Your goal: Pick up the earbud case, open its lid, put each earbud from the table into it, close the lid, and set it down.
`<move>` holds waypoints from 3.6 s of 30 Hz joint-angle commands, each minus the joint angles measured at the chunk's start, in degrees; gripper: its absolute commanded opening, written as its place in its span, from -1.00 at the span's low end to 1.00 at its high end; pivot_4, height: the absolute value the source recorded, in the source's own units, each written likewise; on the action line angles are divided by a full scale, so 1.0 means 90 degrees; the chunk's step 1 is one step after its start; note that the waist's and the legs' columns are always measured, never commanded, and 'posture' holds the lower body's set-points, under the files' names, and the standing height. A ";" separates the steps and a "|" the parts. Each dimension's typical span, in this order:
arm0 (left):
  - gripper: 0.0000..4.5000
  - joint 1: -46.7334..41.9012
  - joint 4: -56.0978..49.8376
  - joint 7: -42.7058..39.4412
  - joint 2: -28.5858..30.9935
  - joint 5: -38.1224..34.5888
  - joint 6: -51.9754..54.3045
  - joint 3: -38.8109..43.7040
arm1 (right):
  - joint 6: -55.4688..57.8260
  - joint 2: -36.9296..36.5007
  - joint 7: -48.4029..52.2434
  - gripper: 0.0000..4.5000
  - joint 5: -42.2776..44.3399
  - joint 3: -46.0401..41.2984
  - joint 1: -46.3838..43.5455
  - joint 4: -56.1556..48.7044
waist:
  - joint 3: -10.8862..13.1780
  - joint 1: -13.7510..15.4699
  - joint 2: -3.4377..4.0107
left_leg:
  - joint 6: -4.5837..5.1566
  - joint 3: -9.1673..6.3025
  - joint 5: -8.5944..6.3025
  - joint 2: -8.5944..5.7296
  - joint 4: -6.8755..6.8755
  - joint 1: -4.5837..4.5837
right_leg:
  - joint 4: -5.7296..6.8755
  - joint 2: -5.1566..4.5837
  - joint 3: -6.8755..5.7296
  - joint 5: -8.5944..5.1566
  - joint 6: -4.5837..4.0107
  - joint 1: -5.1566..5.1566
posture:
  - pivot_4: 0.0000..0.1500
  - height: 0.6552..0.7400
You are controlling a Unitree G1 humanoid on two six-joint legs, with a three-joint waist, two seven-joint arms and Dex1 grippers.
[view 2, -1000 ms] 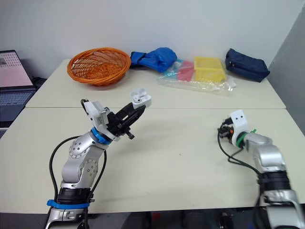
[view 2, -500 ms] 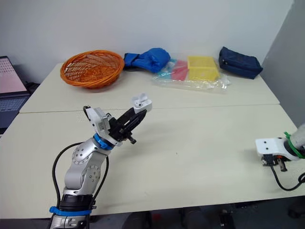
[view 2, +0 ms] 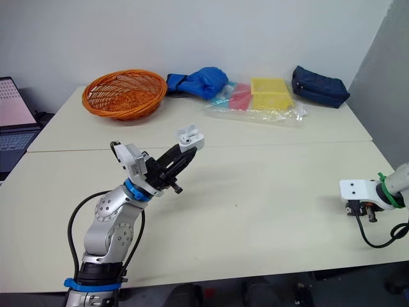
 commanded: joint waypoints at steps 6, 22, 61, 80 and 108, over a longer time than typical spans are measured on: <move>-0.66 -0.0158 -0.0152 -0.0055 0.0020 -0.0102 -0.0022 0.0010 | 0.0032 -0.0071 0.0005 -0.07 -0.0051 -0.0111 0.0239 -0.0044 | 0.0000 0.0017 -0.0001 | 0.0000 -0.0003 -0.0001 0.0000 -0.0008 -0.0003 | -0.0006 0.0000 -0.0006 0.0011 0.0023 0.0000 | 1.00 1.00; -0.66 -0.0134 -0.0171 -0.0115 -0.0002 -0.0111 -0.0014 -0.0003 | -0.0837 -0.0222 0.0035 -0.07 -0.0379 -0.0008 0.0155 0.0211 | 0.0000 0.0144 0.0000 | 0.0000 -0.0003 -0.0001 -0.0003 -0.0005 -0.0003 | -0.0008 -0.0002 -0.0008 0.0011 0.0023 0.0002 | 1.00 1.00; -0.66 -0.0090 -0.0132 -0.0127 0.0007 -0.0073 -0.0099 0.0050 | -0.1647 -0.0077 -0.0027 -0.82 -0.0613 0.0029 -0.0085 0.0707 | -0.0001 0.0124 -0.0002 | 0.0000 0.0009 0.0000 -0.0003 0.0006 0.0005 | -0.0006 -0.0005 0.0007 0.0011 0.0018 0.0009 | 1.00 1.00; -0.66 -0.0218 0.0085 -0.0305 -0.0052 -0.0138 -0.0142 -0.0018 | 0.6439 0.4441 -0.3264 -0.82 0.5054 -0.2625 -0.1547 -0.5362 | 0.0014 0.0014 0.0017 | -0.0006 -0.0045 0.0002 0.0016 -0.0007 -0.0019 | 0.0019 0.0005 -0.0002 0.0023 0.0016 -0.0024 | 1.00 1.00; -0.66 -0.0539 0.0084 -0.0521 -0.0061 -0.0275 0.0010 -0.0141 | 0.6106 0.5242 -0.5034 -0.82 0.4815 -0.1395 -0.1154 -0.5915 | 0.0007 0.0152 0.0006 | -0.0011 -0.0036 -0.0002 0.0007 0.0005 -0.0118 | -0.0004 0.0009 -0.0026 0.0019 0.0036 -0.0089 | 1.00 1.00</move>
